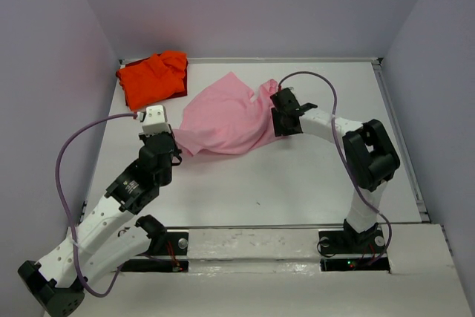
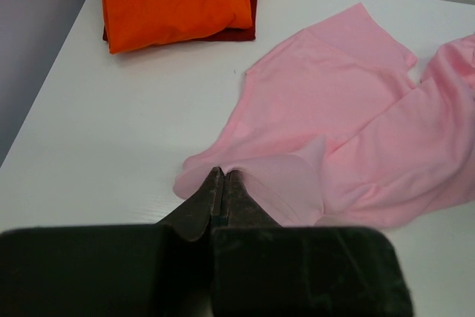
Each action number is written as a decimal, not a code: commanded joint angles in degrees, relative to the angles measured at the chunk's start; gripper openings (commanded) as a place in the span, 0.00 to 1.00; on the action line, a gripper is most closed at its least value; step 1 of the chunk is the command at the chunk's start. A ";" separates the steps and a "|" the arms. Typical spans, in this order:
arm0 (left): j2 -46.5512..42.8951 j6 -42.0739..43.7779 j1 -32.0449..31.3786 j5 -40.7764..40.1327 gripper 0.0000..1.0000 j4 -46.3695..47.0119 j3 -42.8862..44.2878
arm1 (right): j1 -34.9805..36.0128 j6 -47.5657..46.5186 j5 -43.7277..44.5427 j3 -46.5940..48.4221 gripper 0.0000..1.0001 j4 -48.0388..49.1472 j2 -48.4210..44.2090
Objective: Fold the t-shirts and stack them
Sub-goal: Flatten out the crumpled T-shirt at the center of the board.
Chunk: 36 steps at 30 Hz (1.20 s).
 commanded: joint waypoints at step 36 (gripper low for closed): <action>-2.66 1.49 0.36 -0.52 0.00 3.31 -0.76 | 0.10 1.61 3.66 -13.32 0.00 2.33 -25.74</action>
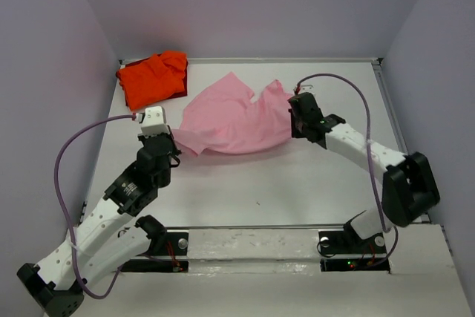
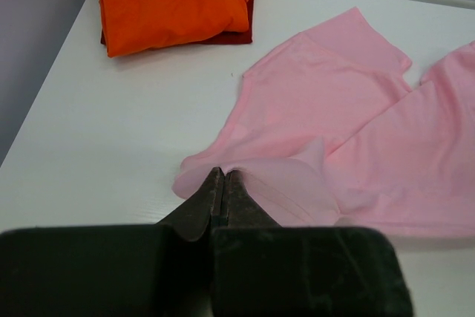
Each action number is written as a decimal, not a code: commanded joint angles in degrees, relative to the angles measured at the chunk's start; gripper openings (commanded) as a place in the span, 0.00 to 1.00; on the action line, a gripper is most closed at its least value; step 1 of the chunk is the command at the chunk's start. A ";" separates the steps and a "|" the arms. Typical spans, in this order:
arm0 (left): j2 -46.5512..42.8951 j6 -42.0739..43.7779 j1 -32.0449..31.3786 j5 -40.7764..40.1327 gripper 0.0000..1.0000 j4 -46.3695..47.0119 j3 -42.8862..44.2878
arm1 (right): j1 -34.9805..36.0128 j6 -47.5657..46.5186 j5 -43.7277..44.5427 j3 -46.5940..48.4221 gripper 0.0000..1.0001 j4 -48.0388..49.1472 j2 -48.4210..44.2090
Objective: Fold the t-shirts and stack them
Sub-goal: Flatten out the crumpled T-shirt at the center of the board.
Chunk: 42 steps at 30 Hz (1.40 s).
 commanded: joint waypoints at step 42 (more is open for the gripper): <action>9.45 10.66 6.77 18.55 0.00 7.53 36.48 | 0.10 -13.92 7.47 36.93 0.00 -14.03 -31.13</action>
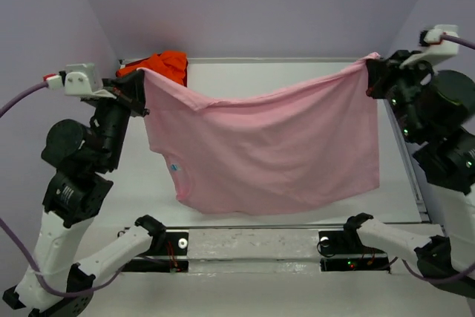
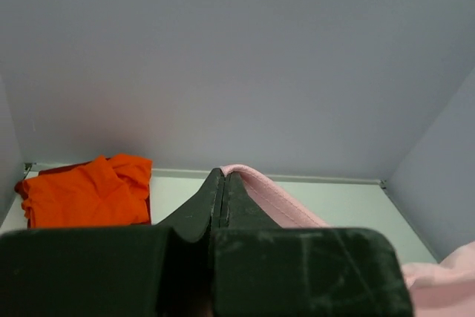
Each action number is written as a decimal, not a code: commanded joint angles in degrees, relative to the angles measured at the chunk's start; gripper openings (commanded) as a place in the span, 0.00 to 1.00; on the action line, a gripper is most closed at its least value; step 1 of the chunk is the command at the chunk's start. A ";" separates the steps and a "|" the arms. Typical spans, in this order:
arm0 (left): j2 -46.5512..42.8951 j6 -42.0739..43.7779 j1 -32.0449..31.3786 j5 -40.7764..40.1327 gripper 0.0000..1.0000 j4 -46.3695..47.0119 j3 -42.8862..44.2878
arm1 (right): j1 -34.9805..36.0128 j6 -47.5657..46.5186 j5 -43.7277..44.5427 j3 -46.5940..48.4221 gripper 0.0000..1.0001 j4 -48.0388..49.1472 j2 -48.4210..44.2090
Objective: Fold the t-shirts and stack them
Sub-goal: Flatten out the crumpled T-shirt at the center of the board.
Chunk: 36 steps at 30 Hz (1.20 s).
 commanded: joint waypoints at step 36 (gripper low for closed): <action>-17.48 -1.05 -3.48 0.49 0.00 0.48 -23.27 | -5.35 2.44 -2.15 -31.14 0.00 2.40 -20.91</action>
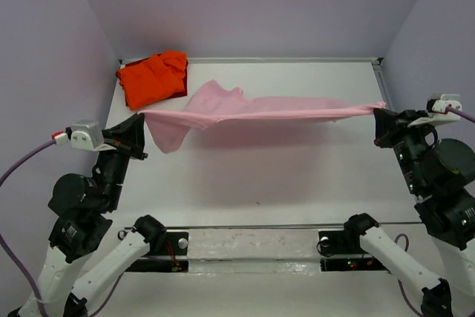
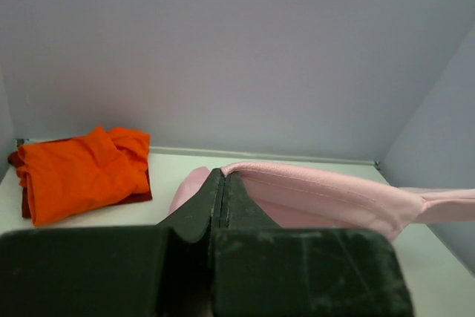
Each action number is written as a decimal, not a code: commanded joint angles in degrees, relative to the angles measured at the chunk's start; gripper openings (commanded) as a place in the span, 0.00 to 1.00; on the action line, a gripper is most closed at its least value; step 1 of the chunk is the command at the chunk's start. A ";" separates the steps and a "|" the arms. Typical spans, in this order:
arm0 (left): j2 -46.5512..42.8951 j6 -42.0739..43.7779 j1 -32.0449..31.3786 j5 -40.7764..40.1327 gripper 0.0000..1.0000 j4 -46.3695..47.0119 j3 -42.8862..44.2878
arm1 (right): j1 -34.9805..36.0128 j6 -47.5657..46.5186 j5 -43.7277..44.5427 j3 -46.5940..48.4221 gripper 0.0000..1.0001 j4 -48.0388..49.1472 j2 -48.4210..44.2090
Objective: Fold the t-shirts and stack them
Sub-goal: Flatten out the crumpled T-shirt at the center of the board.
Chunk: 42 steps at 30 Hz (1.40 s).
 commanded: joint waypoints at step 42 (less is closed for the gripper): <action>83.22 6.25 15.80 -1.71 0.00 29.92 29.61 | -10.71 -0.34 9.60 35.16 0.00 13.26 82.98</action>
